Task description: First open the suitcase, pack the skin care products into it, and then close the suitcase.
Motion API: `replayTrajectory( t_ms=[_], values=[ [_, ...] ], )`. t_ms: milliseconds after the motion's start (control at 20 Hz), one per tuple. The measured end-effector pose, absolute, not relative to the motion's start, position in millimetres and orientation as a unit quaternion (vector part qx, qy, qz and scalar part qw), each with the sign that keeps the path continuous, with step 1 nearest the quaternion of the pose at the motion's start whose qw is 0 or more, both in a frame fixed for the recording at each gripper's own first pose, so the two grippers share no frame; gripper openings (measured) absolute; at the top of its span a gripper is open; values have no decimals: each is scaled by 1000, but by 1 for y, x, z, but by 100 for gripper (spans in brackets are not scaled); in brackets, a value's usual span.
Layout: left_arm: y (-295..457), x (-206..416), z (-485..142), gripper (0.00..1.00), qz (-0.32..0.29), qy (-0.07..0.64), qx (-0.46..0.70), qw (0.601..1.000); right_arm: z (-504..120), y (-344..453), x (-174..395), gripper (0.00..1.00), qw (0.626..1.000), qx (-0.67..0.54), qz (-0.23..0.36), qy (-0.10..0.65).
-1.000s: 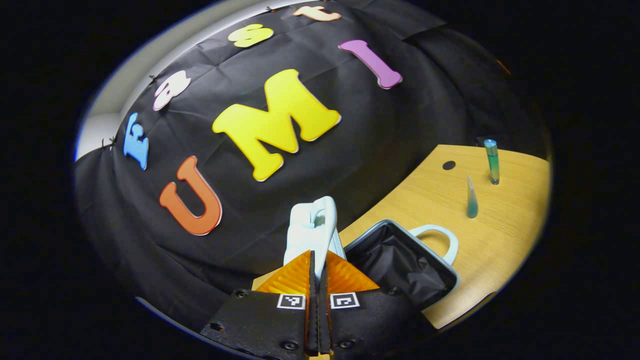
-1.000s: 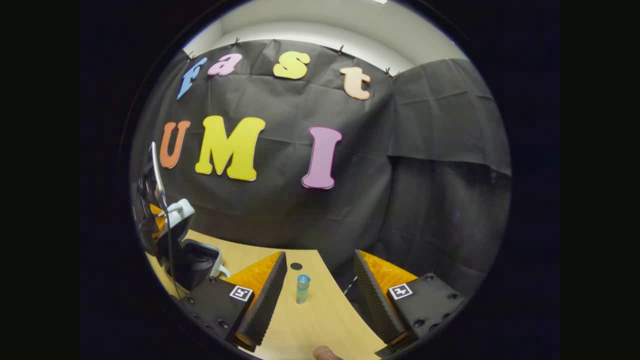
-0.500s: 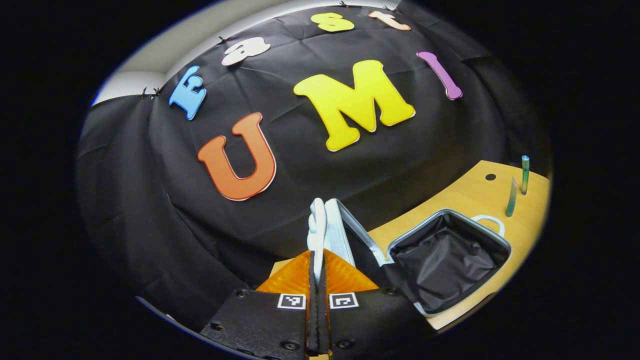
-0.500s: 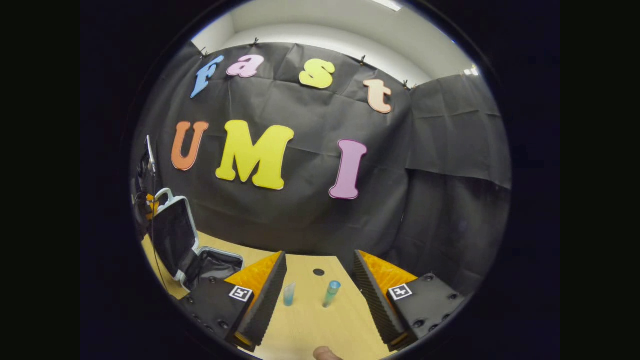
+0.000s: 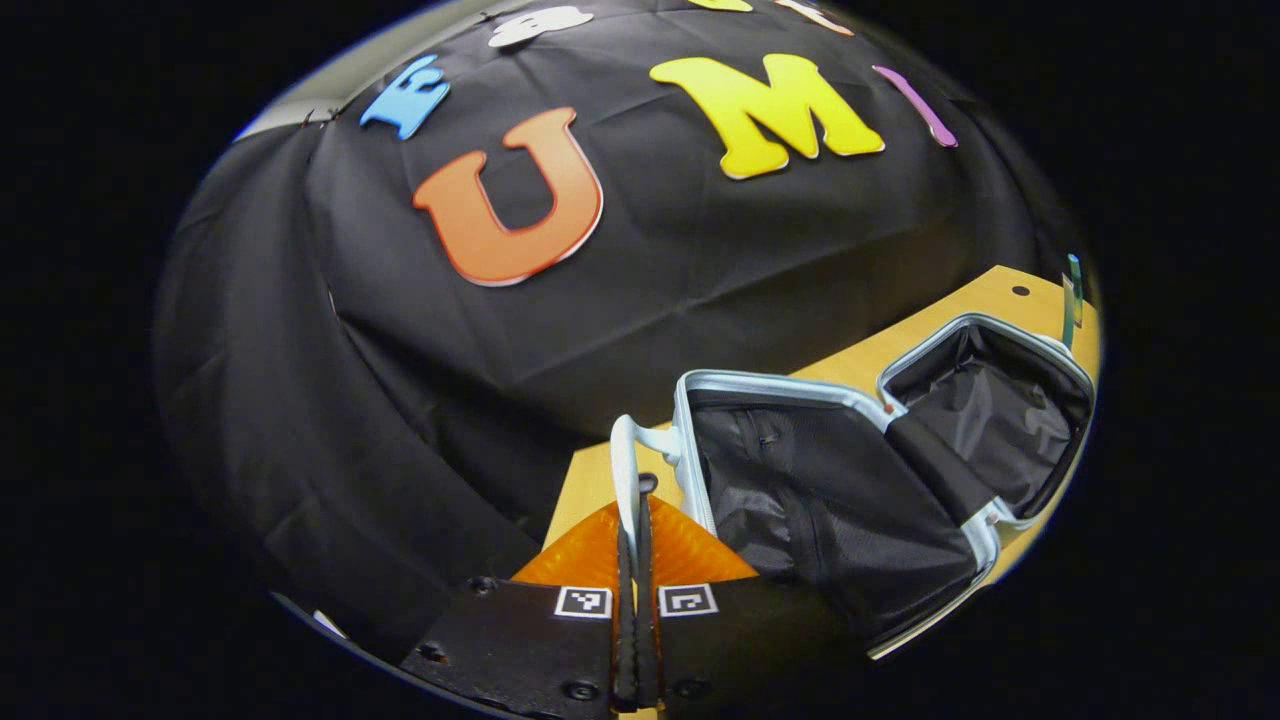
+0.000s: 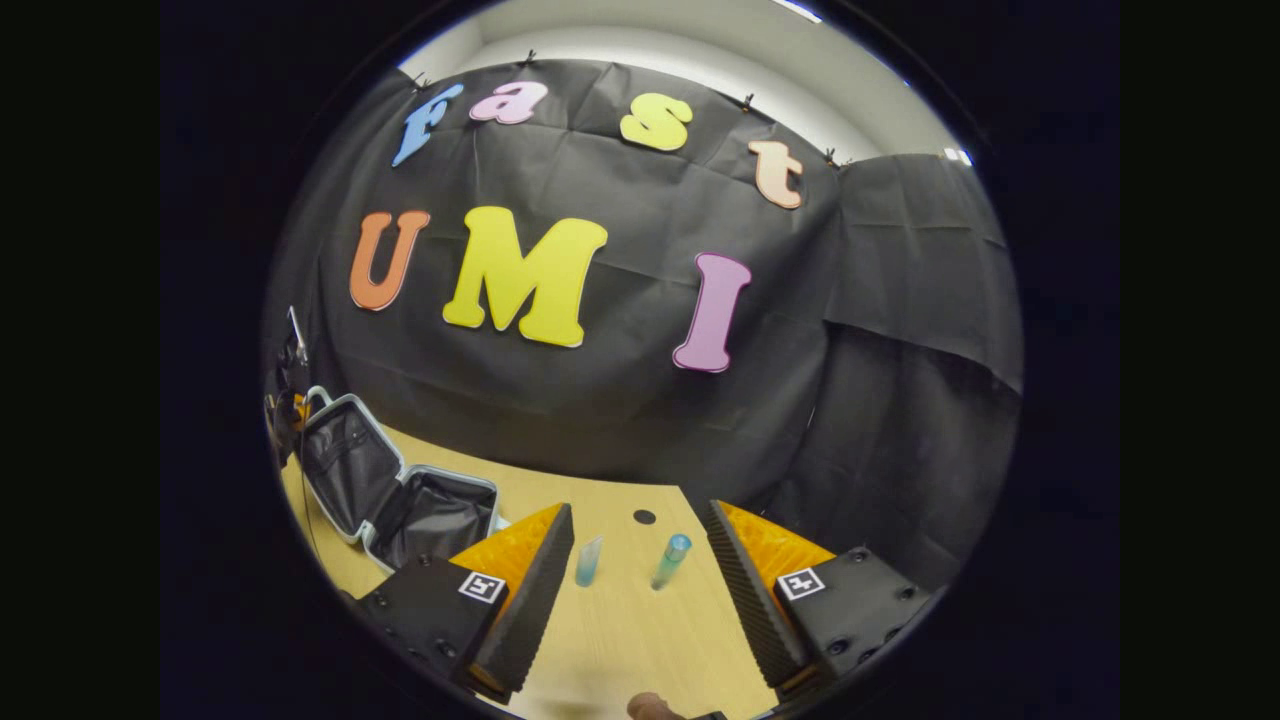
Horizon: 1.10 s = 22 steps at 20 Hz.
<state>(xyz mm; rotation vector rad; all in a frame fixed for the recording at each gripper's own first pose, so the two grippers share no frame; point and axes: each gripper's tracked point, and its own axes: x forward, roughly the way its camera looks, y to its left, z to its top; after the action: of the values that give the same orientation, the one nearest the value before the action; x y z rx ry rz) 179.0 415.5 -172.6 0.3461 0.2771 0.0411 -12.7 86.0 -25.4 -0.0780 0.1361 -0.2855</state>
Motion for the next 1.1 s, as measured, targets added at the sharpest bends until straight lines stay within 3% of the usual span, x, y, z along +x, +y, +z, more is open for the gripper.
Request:
replayTrajectory(
  t_ms=[200,500,750,800,900,1050,1100],
  values=[
    [429,185,-230,3,15,186,127,974,-39,91,-13,80,985,-56,-138,82],
    [433,185,-268,4,5,212,100,972,-39,101,-14,80,986,-80,-122,84],
    [435,179,-275,19,14,228,80,970,-37,100,-14,80,986,-93,-113,82],
    [440,178,-273,33,28,229,87,969,-38,100,-13,80,987,-91,-109,81],
    [434,175,-251,29,23,207,82,975,-40,98,-10,80,988,-82,-100,80],
    [401,158,-206,82,3,170,77,982,-48,88,-9,80,990,-75,-87,82],
    [384,153,-193,83,-4,159,76,984,-51,83,-9,80,991,-71,-81,81]
  ],
)
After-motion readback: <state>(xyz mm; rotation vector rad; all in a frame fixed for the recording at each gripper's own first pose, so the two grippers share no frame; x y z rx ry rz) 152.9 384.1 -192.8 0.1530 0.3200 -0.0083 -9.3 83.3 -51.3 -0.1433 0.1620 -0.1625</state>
